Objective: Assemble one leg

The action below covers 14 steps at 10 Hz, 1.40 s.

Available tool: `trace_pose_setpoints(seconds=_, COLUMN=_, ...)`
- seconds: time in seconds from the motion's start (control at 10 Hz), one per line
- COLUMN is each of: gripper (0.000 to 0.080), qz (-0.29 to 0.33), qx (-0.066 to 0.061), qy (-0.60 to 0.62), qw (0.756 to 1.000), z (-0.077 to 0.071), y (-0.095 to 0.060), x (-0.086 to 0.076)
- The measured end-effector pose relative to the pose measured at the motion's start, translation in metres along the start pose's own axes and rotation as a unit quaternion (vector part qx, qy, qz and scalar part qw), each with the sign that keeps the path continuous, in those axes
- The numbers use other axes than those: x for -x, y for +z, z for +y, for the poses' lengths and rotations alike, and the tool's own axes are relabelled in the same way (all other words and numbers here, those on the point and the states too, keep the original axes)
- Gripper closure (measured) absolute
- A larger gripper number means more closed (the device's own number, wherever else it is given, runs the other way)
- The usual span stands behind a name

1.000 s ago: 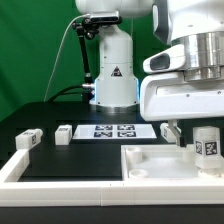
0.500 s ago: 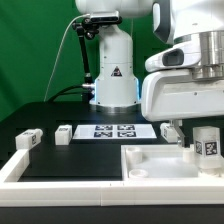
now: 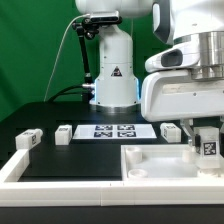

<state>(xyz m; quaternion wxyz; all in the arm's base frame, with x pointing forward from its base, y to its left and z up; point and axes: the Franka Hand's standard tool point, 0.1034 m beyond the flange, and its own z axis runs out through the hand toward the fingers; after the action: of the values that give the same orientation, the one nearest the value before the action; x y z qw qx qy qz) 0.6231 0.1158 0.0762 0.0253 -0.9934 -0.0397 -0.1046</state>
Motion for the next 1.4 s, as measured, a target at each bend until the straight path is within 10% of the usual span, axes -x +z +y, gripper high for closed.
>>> trace_pose_setpoints(seconds=0.6, gripper=0.0509, qz=0.001, qx=-0.009, qy=0.316, qw=0.949, z=0.0057, y=0.0024, x=-0.0003)
trace_pose_setpoints(seconds=1.1, gripper=0.0509, qz=0.000, qx=0.000, qy=0.576, qw=0.817, z=0.0086, y=0.0033, x=0.0040)
trace_pose_setpoints(seconds=1.4, gripper=0.0480, qz=0.001, qx=0.001, qy=0.623, qw=0.782, z=0.0081, y=0.0033, x=0.0053)
